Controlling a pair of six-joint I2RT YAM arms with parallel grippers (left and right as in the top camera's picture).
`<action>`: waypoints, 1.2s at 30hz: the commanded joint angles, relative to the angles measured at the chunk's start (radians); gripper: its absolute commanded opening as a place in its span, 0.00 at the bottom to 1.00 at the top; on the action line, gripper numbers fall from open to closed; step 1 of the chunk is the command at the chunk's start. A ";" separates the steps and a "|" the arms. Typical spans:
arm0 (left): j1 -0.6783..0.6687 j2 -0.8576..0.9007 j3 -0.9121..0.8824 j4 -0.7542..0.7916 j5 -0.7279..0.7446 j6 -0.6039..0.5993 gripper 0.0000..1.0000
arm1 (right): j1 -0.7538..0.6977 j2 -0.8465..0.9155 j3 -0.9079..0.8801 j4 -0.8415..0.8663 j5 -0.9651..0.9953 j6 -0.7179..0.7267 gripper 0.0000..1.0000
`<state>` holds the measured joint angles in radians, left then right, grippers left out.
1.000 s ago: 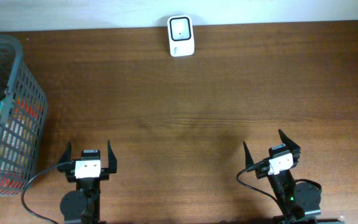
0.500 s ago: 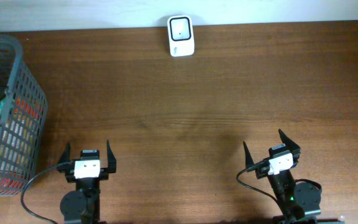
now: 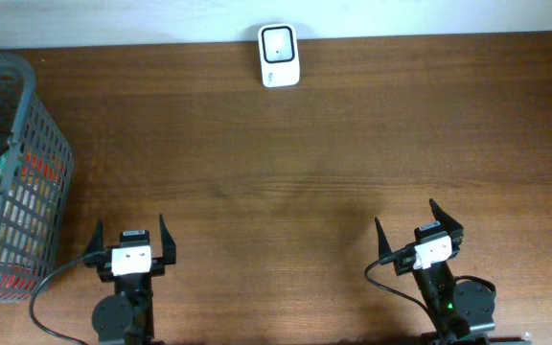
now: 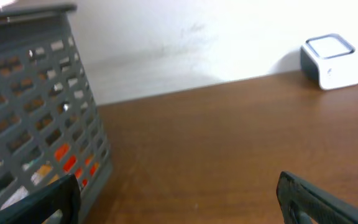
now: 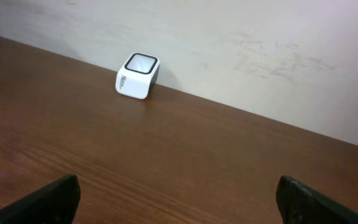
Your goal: Scan the item barcode
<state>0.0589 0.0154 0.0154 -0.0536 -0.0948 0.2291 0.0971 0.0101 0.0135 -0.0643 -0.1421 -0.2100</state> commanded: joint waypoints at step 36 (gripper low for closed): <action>0.013 1.514 1.878 -0.874 0.137 -0.079 0.99 | -0.008 -0.007 -0.008 -0.003 0.008 0.005 0.99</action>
<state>0.0582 1.5047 1.8706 -0.9482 0.1684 0.1757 0.0967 0.0101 0.0135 -0.0647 -0.1390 -0.2096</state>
